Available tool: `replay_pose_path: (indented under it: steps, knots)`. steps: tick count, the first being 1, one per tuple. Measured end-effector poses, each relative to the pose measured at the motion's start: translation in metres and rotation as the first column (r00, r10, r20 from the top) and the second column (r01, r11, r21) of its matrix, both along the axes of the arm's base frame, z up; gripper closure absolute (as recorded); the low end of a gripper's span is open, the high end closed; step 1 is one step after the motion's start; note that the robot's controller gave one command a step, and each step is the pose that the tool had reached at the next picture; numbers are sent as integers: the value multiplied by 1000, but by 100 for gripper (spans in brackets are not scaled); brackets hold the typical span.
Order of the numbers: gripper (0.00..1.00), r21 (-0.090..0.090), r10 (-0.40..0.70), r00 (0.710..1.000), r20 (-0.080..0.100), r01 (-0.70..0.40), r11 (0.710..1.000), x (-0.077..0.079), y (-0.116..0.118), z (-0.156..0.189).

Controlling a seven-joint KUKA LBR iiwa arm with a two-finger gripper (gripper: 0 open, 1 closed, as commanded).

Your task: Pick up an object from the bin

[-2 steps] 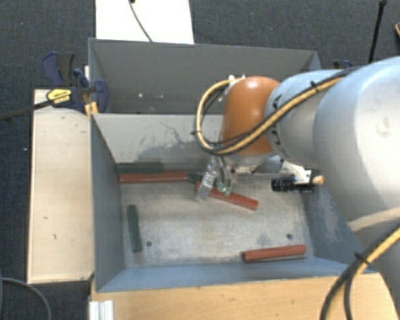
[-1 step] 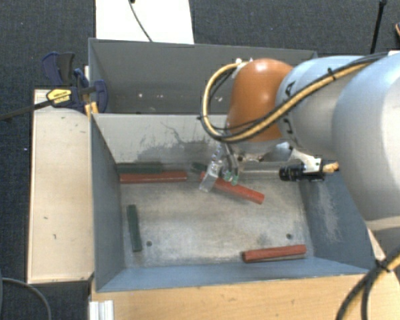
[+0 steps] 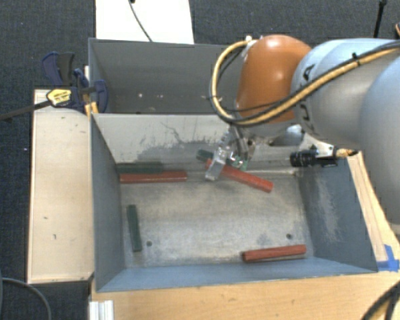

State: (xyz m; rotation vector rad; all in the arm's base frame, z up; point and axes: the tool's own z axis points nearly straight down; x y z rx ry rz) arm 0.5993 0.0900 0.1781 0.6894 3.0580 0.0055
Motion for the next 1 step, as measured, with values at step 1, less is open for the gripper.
replay_pose_path:
  steps: [1]
  knots:
    - [100,-1,5,1000,-2,-5,1000,1,0,9]
